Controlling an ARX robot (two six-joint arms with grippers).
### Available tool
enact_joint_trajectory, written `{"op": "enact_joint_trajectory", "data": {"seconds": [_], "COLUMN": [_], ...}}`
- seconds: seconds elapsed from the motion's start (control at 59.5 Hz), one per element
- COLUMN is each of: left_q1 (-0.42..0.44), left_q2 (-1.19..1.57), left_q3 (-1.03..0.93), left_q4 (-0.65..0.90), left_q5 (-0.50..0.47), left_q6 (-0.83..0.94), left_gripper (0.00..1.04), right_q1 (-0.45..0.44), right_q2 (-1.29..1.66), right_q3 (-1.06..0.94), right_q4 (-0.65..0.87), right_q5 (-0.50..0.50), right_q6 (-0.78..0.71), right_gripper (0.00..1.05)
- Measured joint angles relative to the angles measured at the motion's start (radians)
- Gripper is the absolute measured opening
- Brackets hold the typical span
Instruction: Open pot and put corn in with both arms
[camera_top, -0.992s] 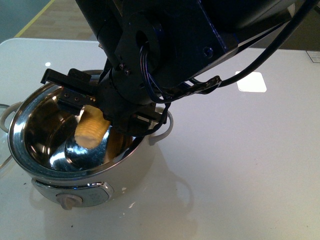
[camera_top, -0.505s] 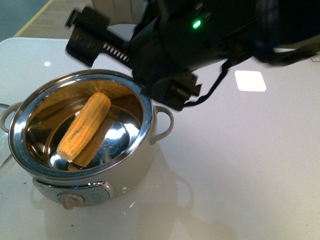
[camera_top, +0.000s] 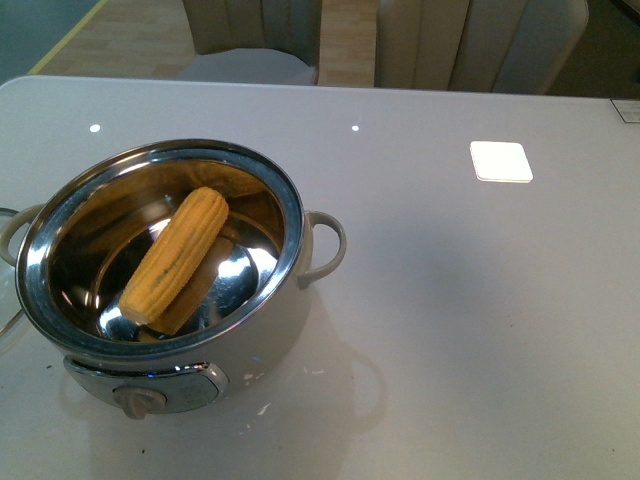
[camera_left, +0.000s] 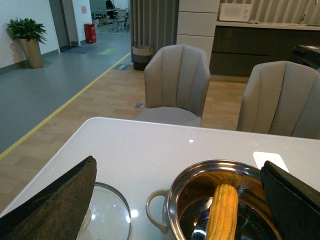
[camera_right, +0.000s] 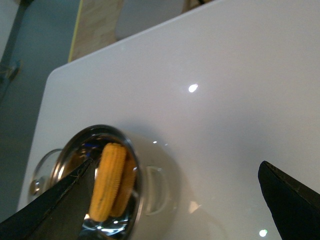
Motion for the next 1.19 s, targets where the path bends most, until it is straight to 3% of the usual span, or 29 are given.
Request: {"op": "enact_joint_trajectory", "data": {"seconds": [0.286, 0.437, 0.471, 0.505, 0.572, 0.942, 1.093, 1.144, 1.194], "left_q1": [0.000, 0.000, 0.000, 0.000, 0.000, 0.000, 0.000, 0.000, 0.000], "left_q2": [0.000, 0.000, 0.000, 0.000, 0.000, 0.000, 0.000, 0.000, 0.000], "left_q3": [0.000, 0.000, 0.000, 0.000, 0.000, 0.000, 0.000, 0.000, 0.000], "left_q4": [0.000, 0.000, 0.000, 0.000, 0.000, 0.000, 0.000, 0.000, 0.000], "left_q5": [0.000, 0.000, 0.000, 0.000, 0.000, 0.000, 0.000, 0.000, 0.000], "left_q6": [0.000, 0.000, 0.000, 0.000, 0.000, 0.000, 0.000, 0.000, 0.000], "left_gripper": [0.98, 0.98, 0.98, 0.98, 0.98, 0.98, 0.98, 0.98, 0.98], "right_q1": [-0.011, -0.008, -0.006, -0.019, -0.058, -0.207, -0.253, -0.312, -0.345], "right_q2": [-0.352, -0.391, -0.405, -0.431, -0.481, -0.669, -0.740, -0.768, -0.790], "right_q3": [-0.151, -0.167, -0.235, -0.318, -0.403, -0.537, -0.571, -0.580, -0.586], "right_q4": [-0.164, -0.165, 0.015, 0.202, 0.374, 0.350, 0.310, 0.290, 0.279], "right_q5": [0.112, 0.127, 0.200, 0.208, 0.180, 0.038, -0.007, -0.090, -0.098], "right_q6": [-0.114, -0.130, -0.212, -0.323, -0.435, -0.538, -0.542, -0.543, -0.543], "right_gripper": [0.96, 0.96, 0.88, 0.79, 0.65, 0.02, 0.02, 0.02, 0.02]}}
